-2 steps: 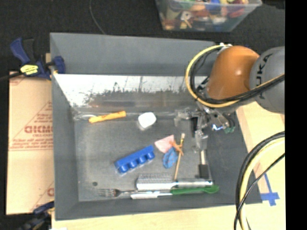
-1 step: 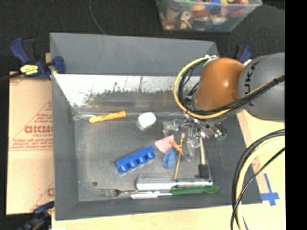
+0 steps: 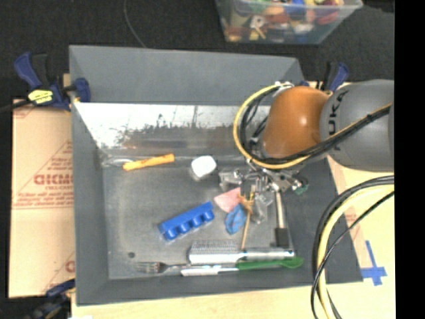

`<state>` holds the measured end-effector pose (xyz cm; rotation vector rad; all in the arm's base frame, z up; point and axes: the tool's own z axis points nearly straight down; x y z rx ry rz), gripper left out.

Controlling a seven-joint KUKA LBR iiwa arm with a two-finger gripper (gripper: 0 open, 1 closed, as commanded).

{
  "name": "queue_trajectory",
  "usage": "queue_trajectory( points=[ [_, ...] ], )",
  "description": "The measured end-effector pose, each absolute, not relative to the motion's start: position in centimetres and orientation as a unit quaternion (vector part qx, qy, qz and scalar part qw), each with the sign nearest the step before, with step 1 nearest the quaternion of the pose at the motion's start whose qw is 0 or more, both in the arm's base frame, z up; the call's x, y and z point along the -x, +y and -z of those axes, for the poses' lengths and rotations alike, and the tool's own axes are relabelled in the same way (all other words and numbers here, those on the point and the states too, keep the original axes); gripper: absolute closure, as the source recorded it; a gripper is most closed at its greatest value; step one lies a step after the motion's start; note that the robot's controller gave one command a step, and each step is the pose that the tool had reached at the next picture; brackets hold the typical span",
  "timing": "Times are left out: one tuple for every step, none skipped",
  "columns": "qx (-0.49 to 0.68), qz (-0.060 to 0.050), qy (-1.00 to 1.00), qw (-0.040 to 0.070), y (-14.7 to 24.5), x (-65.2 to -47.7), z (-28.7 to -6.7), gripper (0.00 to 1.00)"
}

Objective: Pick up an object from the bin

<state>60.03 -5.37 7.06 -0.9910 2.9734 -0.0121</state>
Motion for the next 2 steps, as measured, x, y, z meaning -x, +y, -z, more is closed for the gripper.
queue_trajectory(
  points=[
    [0.346,0.002,0.938,0.001,-4.98,-59.63,-7.1,1.0],
    [0.346,0.002,0.938,0.001,-4.98,-59.63,-7.1,1.0]
  ],
)
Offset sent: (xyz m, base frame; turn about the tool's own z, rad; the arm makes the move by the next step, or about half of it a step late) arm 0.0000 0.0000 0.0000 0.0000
